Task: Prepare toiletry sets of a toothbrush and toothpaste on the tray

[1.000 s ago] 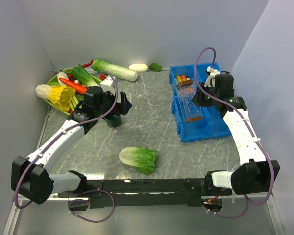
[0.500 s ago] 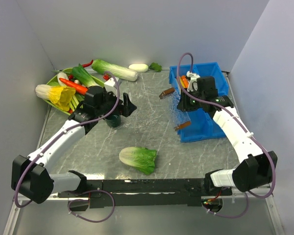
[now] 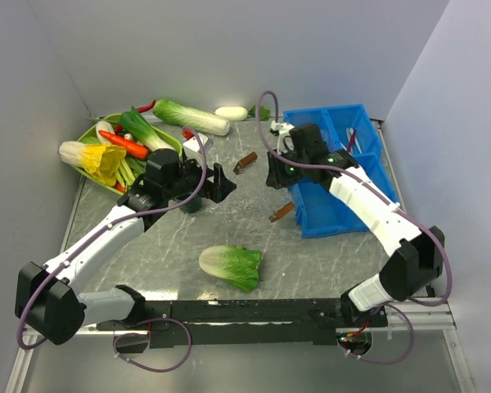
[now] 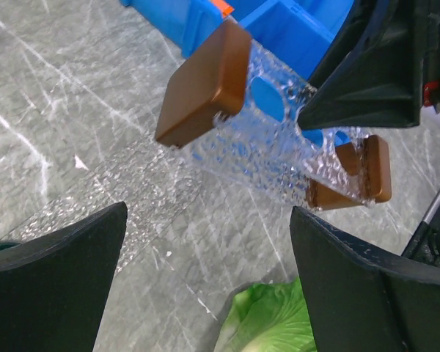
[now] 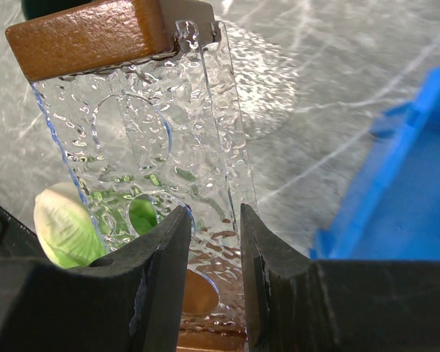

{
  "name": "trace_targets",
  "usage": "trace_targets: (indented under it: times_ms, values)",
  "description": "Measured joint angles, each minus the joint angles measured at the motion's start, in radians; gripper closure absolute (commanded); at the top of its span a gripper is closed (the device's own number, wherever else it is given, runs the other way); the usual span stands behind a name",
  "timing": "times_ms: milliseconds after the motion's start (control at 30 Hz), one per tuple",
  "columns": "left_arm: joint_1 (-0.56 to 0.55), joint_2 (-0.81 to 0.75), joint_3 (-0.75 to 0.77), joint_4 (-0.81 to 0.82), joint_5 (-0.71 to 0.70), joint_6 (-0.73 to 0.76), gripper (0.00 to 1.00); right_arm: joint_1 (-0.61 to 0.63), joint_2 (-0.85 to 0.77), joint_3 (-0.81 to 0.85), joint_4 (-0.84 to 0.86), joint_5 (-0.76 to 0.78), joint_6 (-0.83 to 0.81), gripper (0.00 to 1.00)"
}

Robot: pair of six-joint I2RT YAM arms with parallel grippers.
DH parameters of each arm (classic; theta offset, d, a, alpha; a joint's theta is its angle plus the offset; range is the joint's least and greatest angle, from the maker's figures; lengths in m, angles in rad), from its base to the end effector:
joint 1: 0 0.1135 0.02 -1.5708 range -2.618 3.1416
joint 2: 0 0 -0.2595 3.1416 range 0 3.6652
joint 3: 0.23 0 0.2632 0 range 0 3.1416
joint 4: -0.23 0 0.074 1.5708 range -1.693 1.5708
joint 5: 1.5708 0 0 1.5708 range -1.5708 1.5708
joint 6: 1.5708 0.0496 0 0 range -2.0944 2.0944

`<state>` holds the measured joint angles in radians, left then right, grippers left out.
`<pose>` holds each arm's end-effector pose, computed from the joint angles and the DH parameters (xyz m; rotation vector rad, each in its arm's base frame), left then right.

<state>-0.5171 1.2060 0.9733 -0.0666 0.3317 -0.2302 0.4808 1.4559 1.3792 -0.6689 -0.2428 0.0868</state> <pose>0.2581 -0.1654 0.3196 0.5097 1.8683 -0.8172 0.2960 0.1679 0.3286 -0.5841 2.2841 0.5643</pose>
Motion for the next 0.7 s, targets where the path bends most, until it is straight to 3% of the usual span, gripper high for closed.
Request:
trace_targets:
  times_ms: [300,700]
  values:
    - [-0.009,-0.027,-0.024,0.004,-0.069,0.011,0.04,0.103,0.106,0.074,-0.021,0.042,-0.010,1.00]
    - [-0.039,-0.023,-0.024,-0.003,-0.184,0.047,0.03,0.169,0.133,0.113,-0.059,0.068,-0.026,1.00]
